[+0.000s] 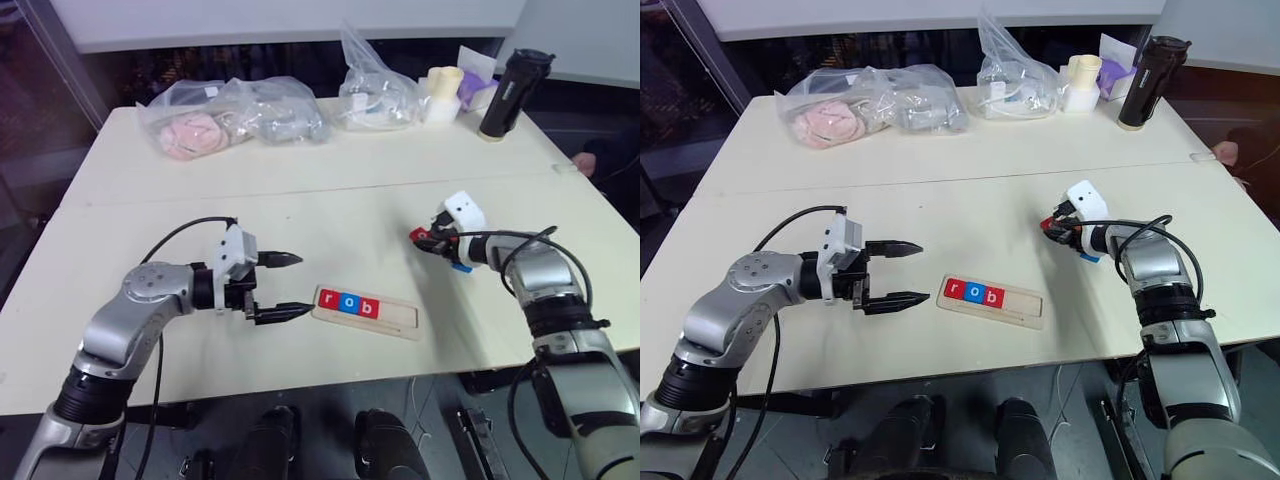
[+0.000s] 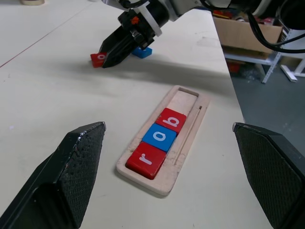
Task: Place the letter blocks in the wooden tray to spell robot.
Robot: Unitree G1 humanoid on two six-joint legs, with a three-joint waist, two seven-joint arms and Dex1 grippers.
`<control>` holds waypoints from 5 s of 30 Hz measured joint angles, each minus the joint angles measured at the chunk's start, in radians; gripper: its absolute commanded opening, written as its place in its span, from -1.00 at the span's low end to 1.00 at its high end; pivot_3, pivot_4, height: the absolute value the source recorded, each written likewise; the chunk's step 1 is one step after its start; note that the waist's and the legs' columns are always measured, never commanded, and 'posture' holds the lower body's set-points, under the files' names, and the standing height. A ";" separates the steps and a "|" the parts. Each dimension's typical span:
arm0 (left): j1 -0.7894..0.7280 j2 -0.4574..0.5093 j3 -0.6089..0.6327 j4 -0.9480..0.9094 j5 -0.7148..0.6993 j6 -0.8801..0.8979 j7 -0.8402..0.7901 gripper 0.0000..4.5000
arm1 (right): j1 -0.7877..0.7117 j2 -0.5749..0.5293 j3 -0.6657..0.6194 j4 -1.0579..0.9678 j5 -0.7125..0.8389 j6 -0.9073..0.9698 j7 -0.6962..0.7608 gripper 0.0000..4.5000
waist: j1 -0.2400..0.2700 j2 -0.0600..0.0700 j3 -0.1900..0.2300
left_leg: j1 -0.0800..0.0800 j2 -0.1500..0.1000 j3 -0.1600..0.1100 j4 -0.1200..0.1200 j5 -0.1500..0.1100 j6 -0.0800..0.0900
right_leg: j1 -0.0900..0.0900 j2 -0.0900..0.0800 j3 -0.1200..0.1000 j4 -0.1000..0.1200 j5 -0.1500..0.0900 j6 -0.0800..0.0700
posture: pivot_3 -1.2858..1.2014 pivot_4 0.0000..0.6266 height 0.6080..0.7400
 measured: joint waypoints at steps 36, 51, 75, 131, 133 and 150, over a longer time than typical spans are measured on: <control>-0.024 -0.008 -0.039 0.084 0.027 -0.062 -0.062 1.00 | 0.650 -0.118 -0.392 -1.142 0.284 0.833 -0.202 0.93 | 0.012 0.000 -0.001 | -0.012 0.000 0.000 0.003 0.000 0.001 | -0.010 0.000 -0.001 0.000 0.000 -0.001 | 0.03 -0.52 0.77; -0.025 -0.012 -0.037 0.073 0.021 -0.050 -0.046 1.00 | 0.696 -0.507 -0.202 -0.363 0.127 -0.429 0.530 0.93 | 0.009 0.000 -0.001 | -0.010 0.001 0.001 0.007 0.000 0.002 | -0.006 0.000 -0.001 -0.001 0.001 0.000 | 0.03 -0.52 0.77; -0.016 -0.004 -0.030 0.037 0.017 -0.020 -0.026 1.00 | 0.390 -0.452 0.008 -0.083 0.036 -0.666 0.649 0.93 | 0.010 0.000 -0.001 | -0.010 0.001 0.001 0.008 -0.001 0.001 | -0.005 -0.001 0.000 0.000 0.001 0.000 | 0.03 -0.52 0.77; 0.004 -0.008 -0.030 0.016 0.016 -0.018 0.003 1.00 | 0.318 -0.256 0.183 -0.644 0.112 -0.121 0.397 -0.49 | 0.012 0.001 0.000 | -0.003 0.000 0.000 0.003 -0.001 0.001 | 0.001 -0.002 0.000 -0.003 0.001 0.000 | 0.03 -0.52 0.77; 0.004 -0.008 -0.030 0.016 0.016 -0.018 0.005 1.00 | 0.318 -0.256 0.183 -0.644 0.106 -0.123 0.397 -0.49 | 0.012 0.001 0.000 | -0.003 0.000 0.000 0.003 -0.001 0.001 | 0.001 -0.002 0.000 -0.003 0.001 0.000 | 0.03 -0.52 0.77; 0.004 -0.008 -0.030 0.016 0.008 -0.018 0.008 1.00 | 0.299 -0.243 0.181 -0.642 0.108 -0.118 0.394 0.99 | 0.012 0.001 0.000 | -0.003 0.000 0.000 0.003 -0.001 0.001 | 0.001 -0.002 0.000 -0.003 0.001 0.000 | 0.03 -0.52 0.77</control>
